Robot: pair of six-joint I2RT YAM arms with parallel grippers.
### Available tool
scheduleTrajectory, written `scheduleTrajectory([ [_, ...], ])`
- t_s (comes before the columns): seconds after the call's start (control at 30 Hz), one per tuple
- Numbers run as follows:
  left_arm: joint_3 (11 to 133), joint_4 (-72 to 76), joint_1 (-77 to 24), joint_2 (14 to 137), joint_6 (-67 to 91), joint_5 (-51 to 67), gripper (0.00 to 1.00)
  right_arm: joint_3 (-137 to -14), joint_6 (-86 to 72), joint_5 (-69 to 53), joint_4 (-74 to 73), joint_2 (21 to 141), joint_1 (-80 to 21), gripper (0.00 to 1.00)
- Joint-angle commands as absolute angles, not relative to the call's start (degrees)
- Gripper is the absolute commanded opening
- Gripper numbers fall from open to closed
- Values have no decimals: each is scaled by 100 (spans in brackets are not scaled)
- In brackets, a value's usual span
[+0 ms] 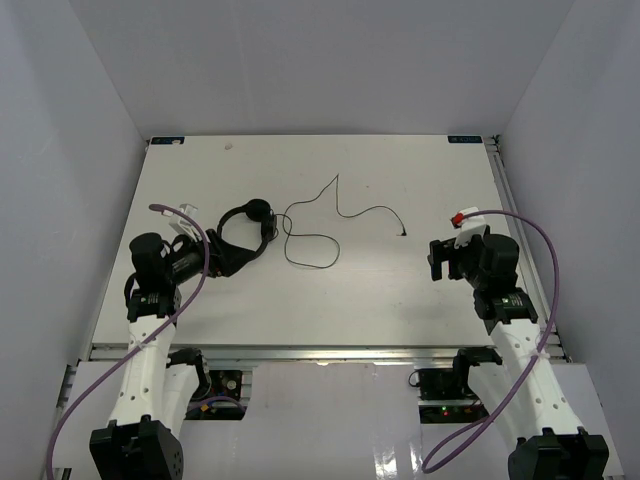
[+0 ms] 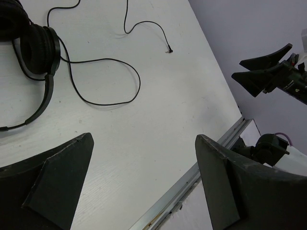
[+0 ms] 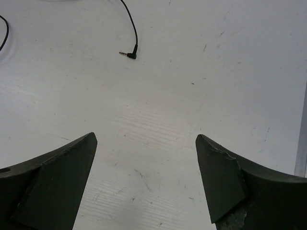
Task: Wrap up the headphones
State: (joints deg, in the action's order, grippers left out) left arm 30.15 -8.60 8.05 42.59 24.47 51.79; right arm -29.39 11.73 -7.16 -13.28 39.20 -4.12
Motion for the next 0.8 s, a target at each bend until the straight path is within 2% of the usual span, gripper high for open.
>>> scheduleTrajectory([
  [0.0, 2962, -905, 808, 4210, 2364, 5072, 98, -2997, 1019, -913, -747, 3771, -387, 90],
  [0.07, 2979, -947, 800, 4282, 2356, 5004, 98, -2955, 1483, -1439, -781, 3734, -387, 90],
  [0.17, 3004, -1065, 800, 4389, 2347, 4763, 98, -3149, 2852, -3047, -1506, 4013, -387, 90],
  [0.3, 3075, -1270, 808, 4498, 2346, 4367, 98, -3279, 3432, -4429, -1905, 4540, -387, 90],
  [0.57, 3242, -1651, 800, 5048, 2708, 3371, 98, -3098, 3630, -4678, -1846, 4361, -387, 90],
  [0.77, 3936, -2661, 817, 5773, 3672, 2437, 98, -3111, 3647, -4492, -1837, 4377, -387, 90],
])
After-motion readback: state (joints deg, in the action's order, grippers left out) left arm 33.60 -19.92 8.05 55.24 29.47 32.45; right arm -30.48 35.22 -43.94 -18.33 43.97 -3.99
